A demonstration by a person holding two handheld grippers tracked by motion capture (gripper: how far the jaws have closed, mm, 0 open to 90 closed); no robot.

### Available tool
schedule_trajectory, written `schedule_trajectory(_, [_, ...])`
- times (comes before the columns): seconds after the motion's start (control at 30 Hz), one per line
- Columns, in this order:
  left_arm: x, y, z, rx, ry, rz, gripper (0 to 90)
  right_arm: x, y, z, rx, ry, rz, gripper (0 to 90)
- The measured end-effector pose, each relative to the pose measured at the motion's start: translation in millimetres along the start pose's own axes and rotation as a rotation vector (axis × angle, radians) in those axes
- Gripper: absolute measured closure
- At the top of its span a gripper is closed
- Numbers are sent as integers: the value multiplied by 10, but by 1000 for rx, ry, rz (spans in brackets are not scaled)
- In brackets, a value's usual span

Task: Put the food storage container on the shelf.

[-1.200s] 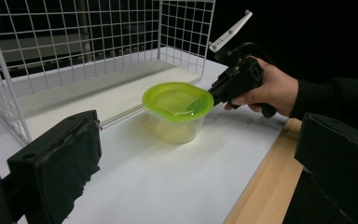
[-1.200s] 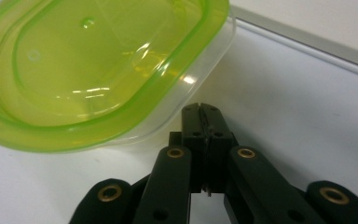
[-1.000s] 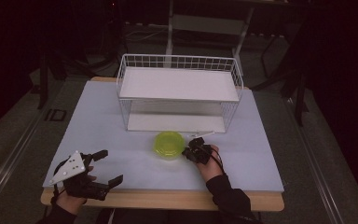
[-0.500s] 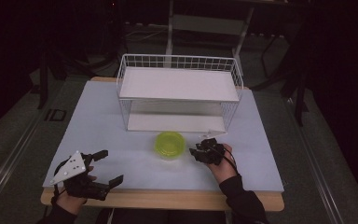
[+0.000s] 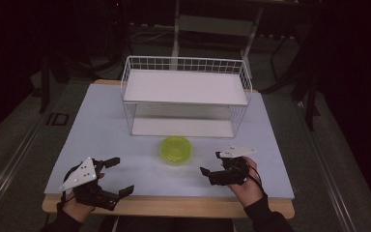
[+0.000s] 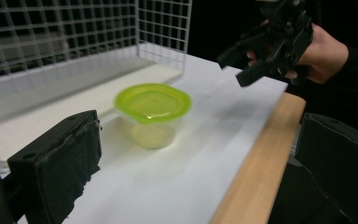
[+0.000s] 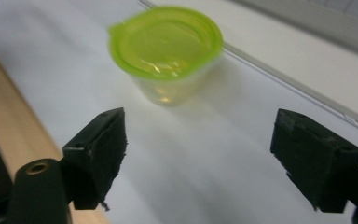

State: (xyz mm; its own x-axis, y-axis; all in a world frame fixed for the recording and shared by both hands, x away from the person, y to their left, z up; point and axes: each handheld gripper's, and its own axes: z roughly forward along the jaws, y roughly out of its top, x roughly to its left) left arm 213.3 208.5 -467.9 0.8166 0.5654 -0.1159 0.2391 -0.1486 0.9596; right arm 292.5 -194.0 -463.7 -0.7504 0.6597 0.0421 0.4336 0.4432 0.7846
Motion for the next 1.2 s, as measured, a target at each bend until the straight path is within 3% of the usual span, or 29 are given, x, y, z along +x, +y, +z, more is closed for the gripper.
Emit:
schedule_trajectory(0.17, [-55, 99, 93, 27, -27, -29, 13, 90, 64, -100, -67, 28, -9, 136])
schedule_trajectory(0.27, [-58, 188, 144, 43, -27, -50, 13, 123, 108, -132, -87, 18, -33, 134])
schedule_trajectory(0.37, [-40, 290, 199, 52, -20, -47, 13, 157, 150, -151, -105, -20, -73, 143])
schedule_trajectory(0.43, [-22, 365, 246, 60, -2, -53, 13, 176, 178, -155, -108, -44, -91, 143])
schedule_trajectory(0.57, [68, 483, 355, 109, 15, -77, 13, 171, 230, -150, -136, -45, -113, 158])
schedule_trajectory(0.67, [157, 528, 433, 121, 39, -137, 13, 176, 266, -152, -150, -69, -120, 154])
schedule_trajectory(0.7, [157, 528, 433, 121, 39, -137, 13, 176, 266, -152, -150, -69, -120, 154])
schedule_trajectory(0.73, [187, 549, 477, 136, 54, -159, 13, 174, 277, -151, -157, -68, -123, 153])
schedule_trajectory(0.87, [206, 613, 599, 193, 129, -159, 55, 161, 317, -129, -155, -71, -136, 144])
schedule_trajectory(0.93, [218, 638, 661, 217, 152, -178, 56, 156, 330, -109, -156, -77, -150, 143])
schedule_trajectory(0.97, [228, 650, 691, 224, 145, -194, 107, 154, 335, -100, -162, -92, -158, 142])
schedule_trajectory(1.0, [240, 660, 721, 228, 138, -209, 157, 141, 351, -72, -164, -82, -147, 142])
schedule_trajectory(1.1, [291, 679, 804, 237, 139, -240, 158, 126, 363, -44, -152, -95, -131, 143])
schedule_trajectory(1.2, [366, 674, 885, 261, 160, -279, 172, 94, 393, 36, -140, -93, -85, 141])
